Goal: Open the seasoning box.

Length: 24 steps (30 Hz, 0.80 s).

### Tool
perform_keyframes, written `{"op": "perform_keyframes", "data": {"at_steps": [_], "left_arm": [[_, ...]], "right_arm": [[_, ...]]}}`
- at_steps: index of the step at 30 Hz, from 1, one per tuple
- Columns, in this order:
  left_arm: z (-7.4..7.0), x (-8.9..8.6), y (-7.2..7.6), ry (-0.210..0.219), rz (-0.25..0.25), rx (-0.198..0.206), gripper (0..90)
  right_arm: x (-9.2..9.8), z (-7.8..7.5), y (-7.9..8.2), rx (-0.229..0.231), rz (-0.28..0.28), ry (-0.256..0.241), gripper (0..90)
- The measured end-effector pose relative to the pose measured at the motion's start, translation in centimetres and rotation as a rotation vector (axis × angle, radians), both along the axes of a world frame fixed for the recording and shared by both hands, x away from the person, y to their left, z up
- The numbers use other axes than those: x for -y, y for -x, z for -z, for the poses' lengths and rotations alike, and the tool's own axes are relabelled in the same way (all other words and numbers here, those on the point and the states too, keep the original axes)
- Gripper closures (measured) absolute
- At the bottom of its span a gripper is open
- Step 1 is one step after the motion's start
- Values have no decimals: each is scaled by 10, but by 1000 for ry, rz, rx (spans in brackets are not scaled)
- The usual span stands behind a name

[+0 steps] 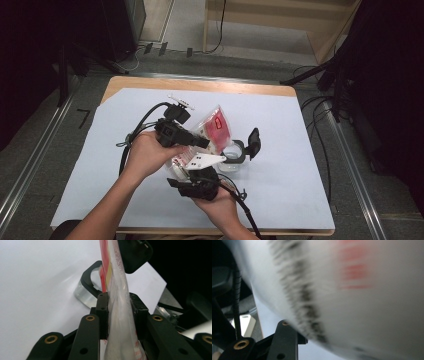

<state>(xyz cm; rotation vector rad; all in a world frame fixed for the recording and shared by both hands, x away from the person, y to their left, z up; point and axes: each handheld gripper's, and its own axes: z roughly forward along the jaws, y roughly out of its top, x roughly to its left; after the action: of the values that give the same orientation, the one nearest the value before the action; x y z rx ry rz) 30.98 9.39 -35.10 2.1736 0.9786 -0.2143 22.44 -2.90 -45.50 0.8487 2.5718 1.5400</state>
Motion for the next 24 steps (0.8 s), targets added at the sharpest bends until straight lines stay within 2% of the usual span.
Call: {"op": "perform_keyframes", "data": {"at_steps": [3,5,7,8,12,15,19,22,24], "left_arm": [[-1,0,-2,-9,2,9,761],[-1,0,-3,4,-3,20,755],[0,1,-4,16,-7,22,745],[0,1,-5,11,-4,21,738],[2,3,-6,17,-1,12,694],[2,4,-5,10,10,13,673],[1,5,-3,8,22,23,647],[1,3,-4,26,22,-8,631],[2,2,-4,29,21,-29,655]], "right_arm": [[-9,-2,5,59,-8,38,593],[-9,-2,4,58,1,26,599],[-9,-3,4,65,5,36,607],[-9,-3,3,65,8,38,608],[-6,-2,0,18,21,18,608],[-5,-2,-3,-19,30,-16,607],[-2,-2,-4,-26,39,-32,606],[0,-3,-3,-27,42,-38,606],[-1,-4,-1,-3,37,-27,608]]}}
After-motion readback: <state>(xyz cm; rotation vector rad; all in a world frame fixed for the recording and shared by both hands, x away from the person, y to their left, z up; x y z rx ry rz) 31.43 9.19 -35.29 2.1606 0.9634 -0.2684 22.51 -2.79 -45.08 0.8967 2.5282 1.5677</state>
